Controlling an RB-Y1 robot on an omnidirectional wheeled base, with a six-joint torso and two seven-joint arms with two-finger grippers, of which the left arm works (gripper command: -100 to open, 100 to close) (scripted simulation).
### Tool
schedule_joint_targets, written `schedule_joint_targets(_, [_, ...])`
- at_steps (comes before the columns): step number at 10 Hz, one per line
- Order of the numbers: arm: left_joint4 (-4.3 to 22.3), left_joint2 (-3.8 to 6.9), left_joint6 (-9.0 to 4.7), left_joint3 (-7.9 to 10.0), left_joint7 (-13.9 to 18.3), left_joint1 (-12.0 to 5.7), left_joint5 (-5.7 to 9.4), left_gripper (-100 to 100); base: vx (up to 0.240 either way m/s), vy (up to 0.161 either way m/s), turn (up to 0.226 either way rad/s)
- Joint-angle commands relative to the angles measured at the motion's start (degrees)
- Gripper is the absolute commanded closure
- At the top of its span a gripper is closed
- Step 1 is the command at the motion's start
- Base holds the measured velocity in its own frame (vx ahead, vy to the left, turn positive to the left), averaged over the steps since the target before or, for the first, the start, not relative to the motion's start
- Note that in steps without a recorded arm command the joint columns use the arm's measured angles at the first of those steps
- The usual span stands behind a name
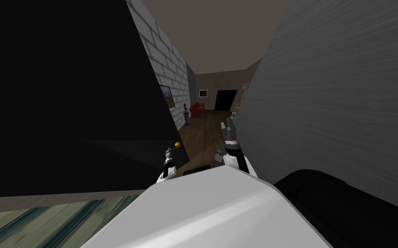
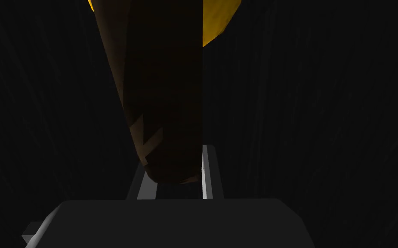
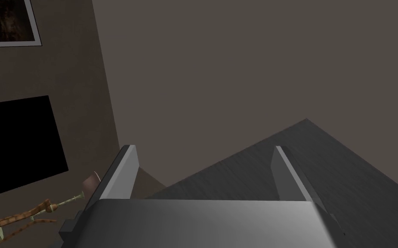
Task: Push the door open
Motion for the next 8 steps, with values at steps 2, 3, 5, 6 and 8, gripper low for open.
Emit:
schedule_joint_targets(2, [0.43, -0.58, -0.46, 2.62, -0.06, -0.8, 0.14, 100, 0.15, -0.048, 0.053])
schedule_joint_targets(3, [0.53, -1.16, -0.49, 3.12, -0.14, -0.93, 0.11, 100, 0.168, -0.103, 0.072])
schedule_joint_targets(5, [0.68, -2.29, -0.54, 3.88, -0.27, -1.13, 0.07, 100, 0.105, -0.19, 0.046])
schedule_joint_targets(6, [-0.03, -1.39, -0.27, 4.22, -0.18, -0.56, 0.28, 100, 0.022, -0.069, 0.069])
schedule_joint_targets(8, [-0.14, -0.05, -0.23, 5.16, -0.46, -0.38, 0.69, 100, 0.051, 0.094, 0.016])
